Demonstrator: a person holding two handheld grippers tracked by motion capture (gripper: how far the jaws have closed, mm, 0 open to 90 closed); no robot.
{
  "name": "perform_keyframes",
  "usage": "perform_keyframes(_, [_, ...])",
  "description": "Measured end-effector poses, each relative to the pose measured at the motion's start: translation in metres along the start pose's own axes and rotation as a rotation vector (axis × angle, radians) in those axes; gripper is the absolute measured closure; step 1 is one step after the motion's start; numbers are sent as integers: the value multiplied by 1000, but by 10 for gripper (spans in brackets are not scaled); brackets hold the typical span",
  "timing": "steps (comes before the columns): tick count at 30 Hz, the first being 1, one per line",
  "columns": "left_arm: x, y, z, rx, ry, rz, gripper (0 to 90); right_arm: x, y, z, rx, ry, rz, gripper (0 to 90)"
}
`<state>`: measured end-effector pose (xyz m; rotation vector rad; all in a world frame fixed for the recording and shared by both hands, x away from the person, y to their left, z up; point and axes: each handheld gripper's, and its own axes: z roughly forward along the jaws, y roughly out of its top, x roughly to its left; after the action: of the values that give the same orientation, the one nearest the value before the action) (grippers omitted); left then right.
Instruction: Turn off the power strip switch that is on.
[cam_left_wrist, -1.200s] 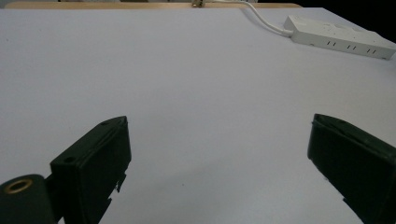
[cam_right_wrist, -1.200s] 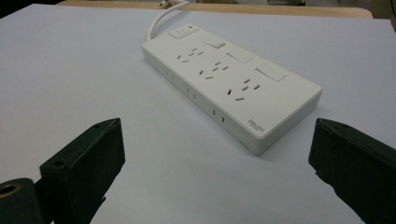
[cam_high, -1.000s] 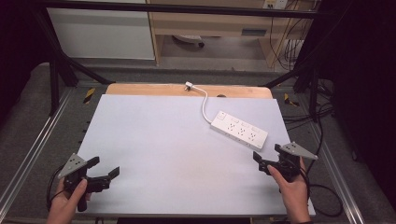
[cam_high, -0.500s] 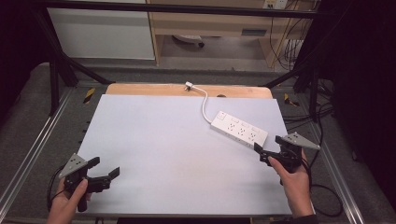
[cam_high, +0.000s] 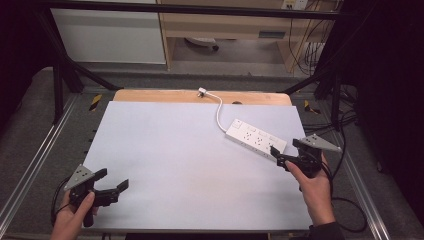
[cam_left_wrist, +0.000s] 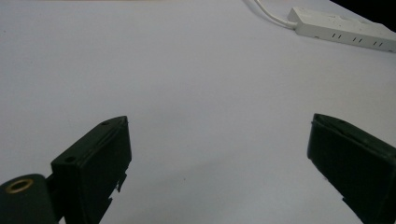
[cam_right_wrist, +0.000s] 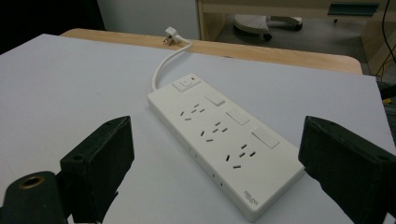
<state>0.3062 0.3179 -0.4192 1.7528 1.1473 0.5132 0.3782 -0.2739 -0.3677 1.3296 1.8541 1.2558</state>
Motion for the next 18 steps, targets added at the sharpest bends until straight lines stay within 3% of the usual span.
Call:
perform_keyframes(5, [0,0,0,1,-1,0,64,-1,8,2,-6,3,-10,176])
perform_keyframes(18, [0,0,1,8,-1,2,64,-6,31,14,-48,-3,-51,595])
